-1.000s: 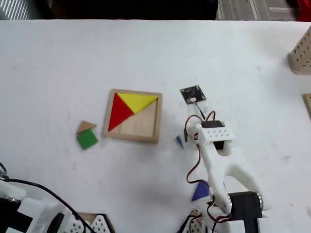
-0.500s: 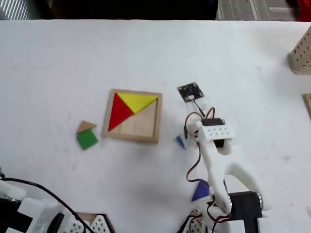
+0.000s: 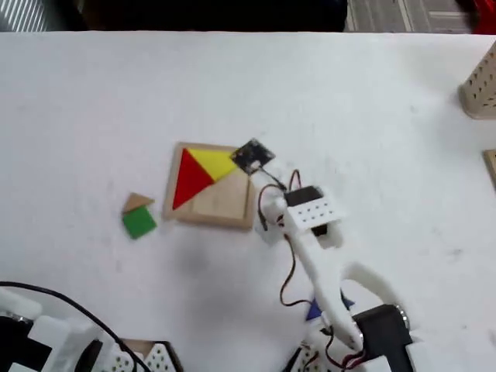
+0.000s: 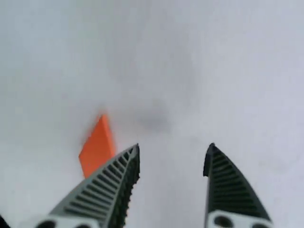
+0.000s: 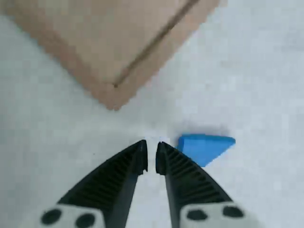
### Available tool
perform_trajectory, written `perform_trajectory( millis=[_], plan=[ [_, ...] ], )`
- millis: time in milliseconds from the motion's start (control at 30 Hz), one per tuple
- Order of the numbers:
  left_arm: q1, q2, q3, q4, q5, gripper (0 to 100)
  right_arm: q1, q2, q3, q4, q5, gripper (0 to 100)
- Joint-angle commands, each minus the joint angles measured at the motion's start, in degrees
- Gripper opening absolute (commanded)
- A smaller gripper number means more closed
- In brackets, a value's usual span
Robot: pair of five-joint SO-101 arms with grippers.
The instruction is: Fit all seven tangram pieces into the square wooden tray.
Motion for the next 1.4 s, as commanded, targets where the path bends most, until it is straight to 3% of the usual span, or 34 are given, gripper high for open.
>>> perform_trajectory(
  millis=[0, 433, 667, 1100, 1367],
  plan=[
    [-0.3, -2.2, -6.5, 0.2, 0.3, 23, -1.3, -0.4, 3.4, -5.8, 0.7, 4.9],
    [-0.5, -2.2, -16.0, 0.3, -0.2, 23, -1.1, -0.5, 4.7, -6.9, 0.7, 4.9],
    [-0.7, -2.0, -15.6, 0.2, -14.8, 23, -1.1, -0.4, 4.8, -6.8, 0.7, 4.9],
    [-0.5, 3.8, -16.1, -0.4, -14.8, 23, -1.1, -0.4, 4.9, -6.7, 0.7, 4.8],
    [-0.4, 7.3, -16.1, -5.8, -14.7, 23, -1.1, -0.4, 4.9, -6.7, 0.7, 4.8]
  ],
)
